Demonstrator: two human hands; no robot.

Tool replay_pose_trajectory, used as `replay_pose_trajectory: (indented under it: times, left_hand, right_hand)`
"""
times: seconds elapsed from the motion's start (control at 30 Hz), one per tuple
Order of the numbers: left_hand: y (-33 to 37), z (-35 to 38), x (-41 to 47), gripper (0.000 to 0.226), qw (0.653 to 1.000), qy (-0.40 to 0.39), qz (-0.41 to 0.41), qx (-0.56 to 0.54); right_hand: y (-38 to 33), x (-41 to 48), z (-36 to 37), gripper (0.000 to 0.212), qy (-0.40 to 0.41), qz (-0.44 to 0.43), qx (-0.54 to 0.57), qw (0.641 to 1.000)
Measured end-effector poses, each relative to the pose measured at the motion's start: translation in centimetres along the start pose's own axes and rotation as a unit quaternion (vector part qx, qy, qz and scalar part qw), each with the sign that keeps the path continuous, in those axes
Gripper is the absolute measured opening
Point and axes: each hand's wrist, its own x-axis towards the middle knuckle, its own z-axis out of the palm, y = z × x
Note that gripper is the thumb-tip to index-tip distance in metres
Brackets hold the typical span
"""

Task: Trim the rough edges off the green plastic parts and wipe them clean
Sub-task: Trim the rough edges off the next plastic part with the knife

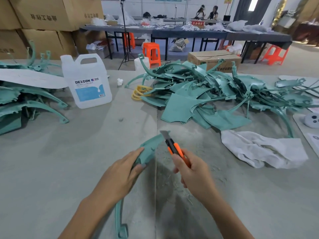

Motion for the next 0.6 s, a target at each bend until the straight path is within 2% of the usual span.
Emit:
replay_pose_trajectory:
  times: [0.07,0.17,0.37,0.53,0.6]
  left_hand:
    - [-0.15,0.06,0.03,0.056,1.000,0.003,0.000,-0.010]
    - [-0.11,0.05,-0.33,0.052,1.000,0.008,0.005,-0.025]
    - [-0.51,-0.04,-0.46,0.049,0.999,0.009,-0.005,-0.039]
    - [-0.57,0.05,-0.56,0.048,0.999,0.018,-0.005,-0.039]
    - [-0.51,0.15,-0.57,0.050,0.999,0.018,-0.006,-0.037]
  right_hand:
    - [0.70,-0.99,0.28,0.029,-0.012,-0.024,-0.047,0.999]
    - [0.72,-1.40,0.84,0.029,-0.028,-0.050,-0.095,0.994]
    - [0.17,-1.35,0.94,0.037,-0.041,-0.076,-0.109,0.990]
    - [0.00,-0.98,0.97,0.024,-0.058,-0.087,-0.114,0.988]
    - [0.07,-0.89,0.83,0.026,-0.059,-0.093,-0.114,0.987]
